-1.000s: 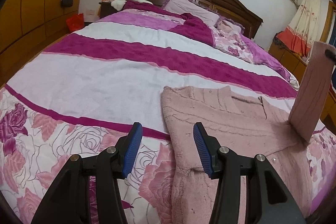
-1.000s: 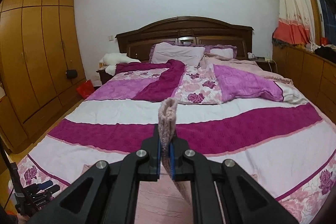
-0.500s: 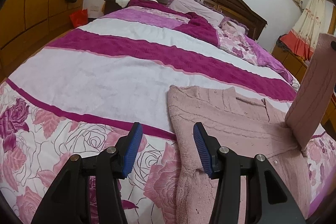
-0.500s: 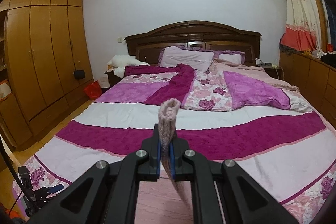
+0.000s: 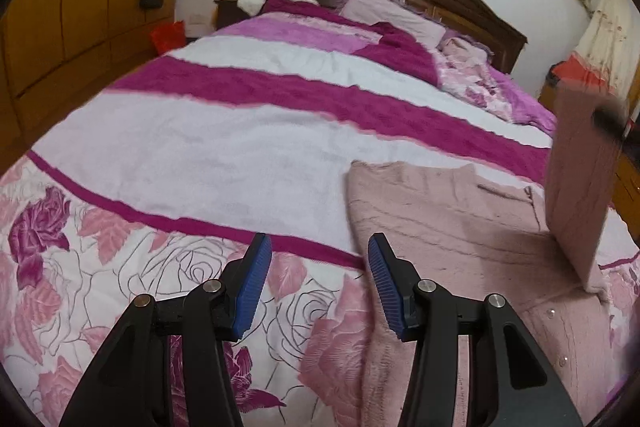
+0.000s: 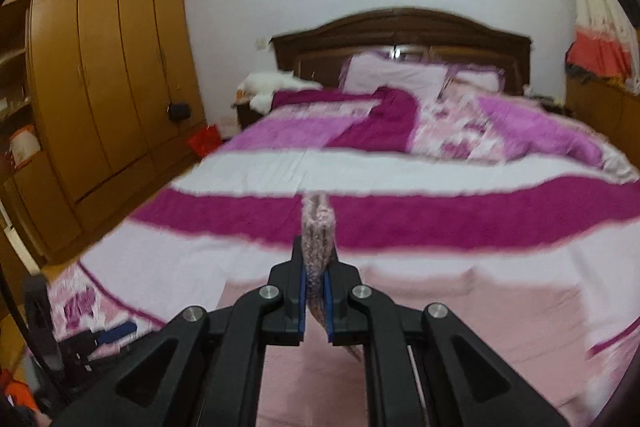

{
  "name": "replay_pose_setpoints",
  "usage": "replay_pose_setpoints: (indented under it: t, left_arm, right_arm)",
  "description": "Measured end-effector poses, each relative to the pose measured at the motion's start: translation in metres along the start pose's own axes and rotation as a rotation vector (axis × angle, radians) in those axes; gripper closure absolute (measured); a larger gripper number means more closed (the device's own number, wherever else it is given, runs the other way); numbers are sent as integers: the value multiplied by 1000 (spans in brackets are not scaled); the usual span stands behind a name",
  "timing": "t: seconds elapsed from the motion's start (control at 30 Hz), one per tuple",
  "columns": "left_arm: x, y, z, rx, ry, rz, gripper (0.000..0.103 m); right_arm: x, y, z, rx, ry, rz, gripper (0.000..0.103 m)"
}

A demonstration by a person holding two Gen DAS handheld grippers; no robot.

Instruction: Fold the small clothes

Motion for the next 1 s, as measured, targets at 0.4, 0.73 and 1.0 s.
replay_pose_setpoints:
  t: [0.4, 0.73, 1.0]
  left_arm:
    - [-22, 6, 13, -63, 7, -50, 76]
    - [-8, 12, 10, -60, 11, 18, 76]
    - [5, 31, -11, -120, 197, -5, 74]
  right_arm:
    - [-28, 112, 96, -193, -178, 122, 88]
    - [-45, 95, 67, -173, -252, 80, 81]
    - [-10, 104, -15, -163, -204, 28, 25]
Point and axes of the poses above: each gripper's, at about its wrist camera, not at the fingertips, and z roughly the way its jaws point, x to its right, y to its underside, the point moved 7 cm from there along z, roughly the way its jaws point, and after that the axes turned 14 degrees about -y, right-handed, at the moved point
